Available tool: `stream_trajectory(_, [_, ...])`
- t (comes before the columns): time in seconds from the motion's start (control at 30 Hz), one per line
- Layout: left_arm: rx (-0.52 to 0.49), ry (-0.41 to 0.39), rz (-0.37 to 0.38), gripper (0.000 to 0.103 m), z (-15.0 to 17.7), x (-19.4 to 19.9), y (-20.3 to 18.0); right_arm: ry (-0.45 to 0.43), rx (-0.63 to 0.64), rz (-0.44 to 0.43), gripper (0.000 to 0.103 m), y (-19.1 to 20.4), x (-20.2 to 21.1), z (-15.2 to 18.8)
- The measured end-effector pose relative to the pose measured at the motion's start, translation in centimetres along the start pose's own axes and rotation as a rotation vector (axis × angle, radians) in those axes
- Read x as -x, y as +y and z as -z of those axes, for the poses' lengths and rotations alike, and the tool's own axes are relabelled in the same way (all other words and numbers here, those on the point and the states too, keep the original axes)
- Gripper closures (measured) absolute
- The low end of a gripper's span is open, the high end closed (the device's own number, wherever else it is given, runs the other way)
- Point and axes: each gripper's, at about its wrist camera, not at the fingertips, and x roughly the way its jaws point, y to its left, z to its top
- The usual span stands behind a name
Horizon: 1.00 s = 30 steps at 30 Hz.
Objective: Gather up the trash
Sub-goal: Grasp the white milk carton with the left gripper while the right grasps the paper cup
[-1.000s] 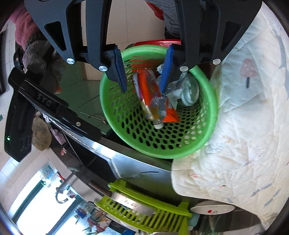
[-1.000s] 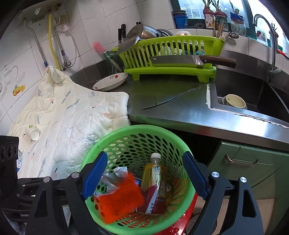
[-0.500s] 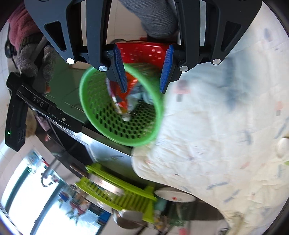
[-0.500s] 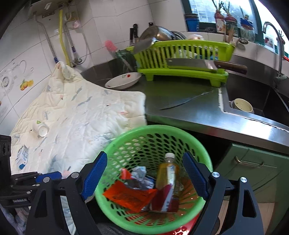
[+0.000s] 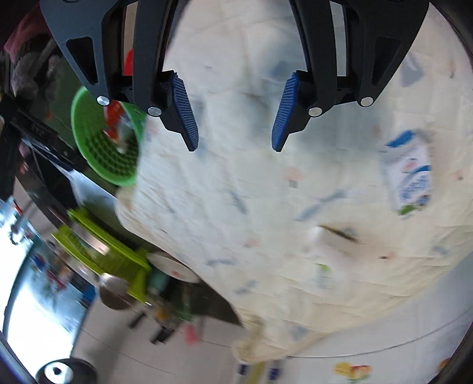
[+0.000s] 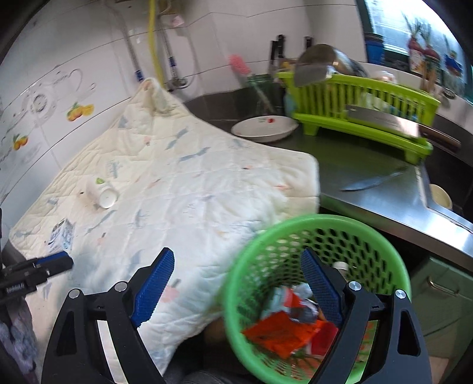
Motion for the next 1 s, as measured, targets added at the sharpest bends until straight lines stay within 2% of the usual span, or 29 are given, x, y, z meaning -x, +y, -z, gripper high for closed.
stream_trajectory(0.07, [0.047, -0.031, -0.064, 0.037, -0.6, 0.8, 2.2, 0.004, 0.017, -0.018, 0.018, 1.3, -0.6, -0.4])
stream_trajectory(0.13, [0.109, -0.066, -0.120, 0.031, -1.3, 1.5, 5.0, 0.009, 0.033, -0.033, 0.018, 2.4, -1.0, -0.8])
stream_trajectory(0.27, [0.190, -0.082, -0.205, 0.024, -2.3, 2.0, 9.1, 0.014, 0.079, -0.061, 0.018, 4.9, -2.0, -1.6])
stream_trajectory(0.4, [0.270, -0.072, -0.280, 0.021, -3.1, 1.5, 12.7, 0.026, 0.114, -0.086, 0.017, 7.0, -3.2, -2.3])
stream_trajectory(0.6, [0.370, -0.001, -0.274, 0.020, -3.3, -0.7, 16.7, 0.055, 0.177, -0.111, 0.017, 10.0, -5.4, -3.2])
stream_trajectory(1.0, [0.417, 0.090, -0.291, 0.019, -3.8, -4.7, 18.8, 0.117, 0.299, -0.141, 0.016, 15.5, -10.6, -4.9])
